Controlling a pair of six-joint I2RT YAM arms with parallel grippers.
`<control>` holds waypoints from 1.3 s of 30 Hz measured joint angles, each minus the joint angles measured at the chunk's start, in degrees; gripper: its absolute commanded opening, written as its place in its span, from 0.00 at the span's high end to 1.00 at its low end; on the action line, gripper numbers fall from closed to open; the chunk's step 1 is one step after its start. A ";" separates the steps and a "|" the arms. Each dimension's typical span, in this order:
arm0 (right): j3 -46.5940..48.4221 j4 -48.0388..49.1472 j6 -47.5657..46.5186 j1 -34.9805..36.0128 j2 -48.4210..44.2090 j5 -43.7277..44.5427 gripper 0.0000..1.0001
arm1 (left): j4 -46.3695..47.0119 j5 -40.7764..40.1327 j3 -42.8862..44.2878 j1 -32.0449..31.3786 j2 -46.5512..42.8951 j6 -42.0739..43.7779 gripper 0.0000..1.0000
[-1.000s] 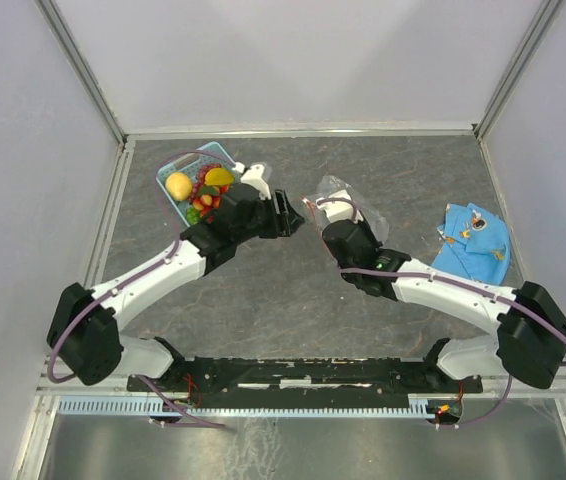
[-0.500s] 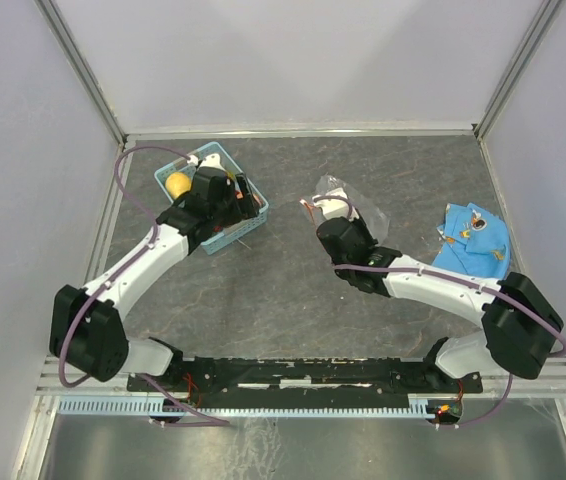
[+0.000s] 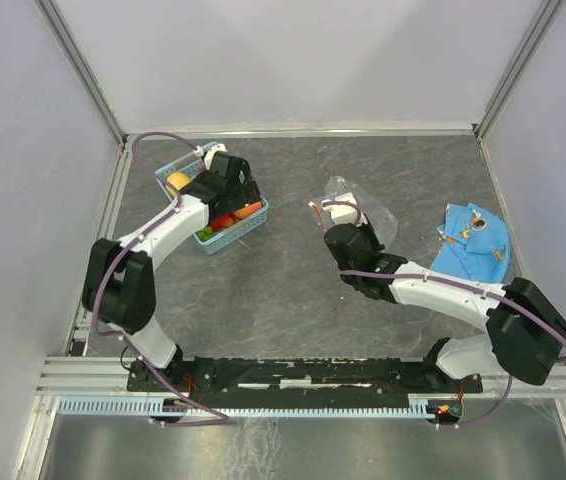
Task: Place the food in the zip-top bag and seal the zipper
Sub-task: Pick up the fake fruit from the bin.
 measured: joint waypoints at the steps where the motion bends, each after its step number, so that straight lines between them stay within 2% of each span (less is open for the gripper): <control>1: 0.00 0.22 0.00 0.00 -0.13 0.00 0.98 | 0.00 -0.33 0.55 0.02 1.11 -0.22 0.04; 15: -0.33 1.33 -0.04 -0.11 -0.83 -0.13 0.98 | -0.11 -2.56 7.23 0.28 14.36 -0.76 0.11; 30: -0.33 0.22 -0.02 -0.11 -0.26 -1.33 0.98 | -0.35 -2.49 7.37 0.42 15.32 -0.72 0.09; 33: -0.33 0.20 -0.02 -0.11 -0.26 -1.38 0.98 | -0.31 -2.10 7.45 0.52 15.67 -0.68 0.12; 39: -0.33 0.15 -0.02 -0.11 -0.26 -1.55 0.98 | -0.11 -0.76 7.91 0.98 16.26 -0.57 0.31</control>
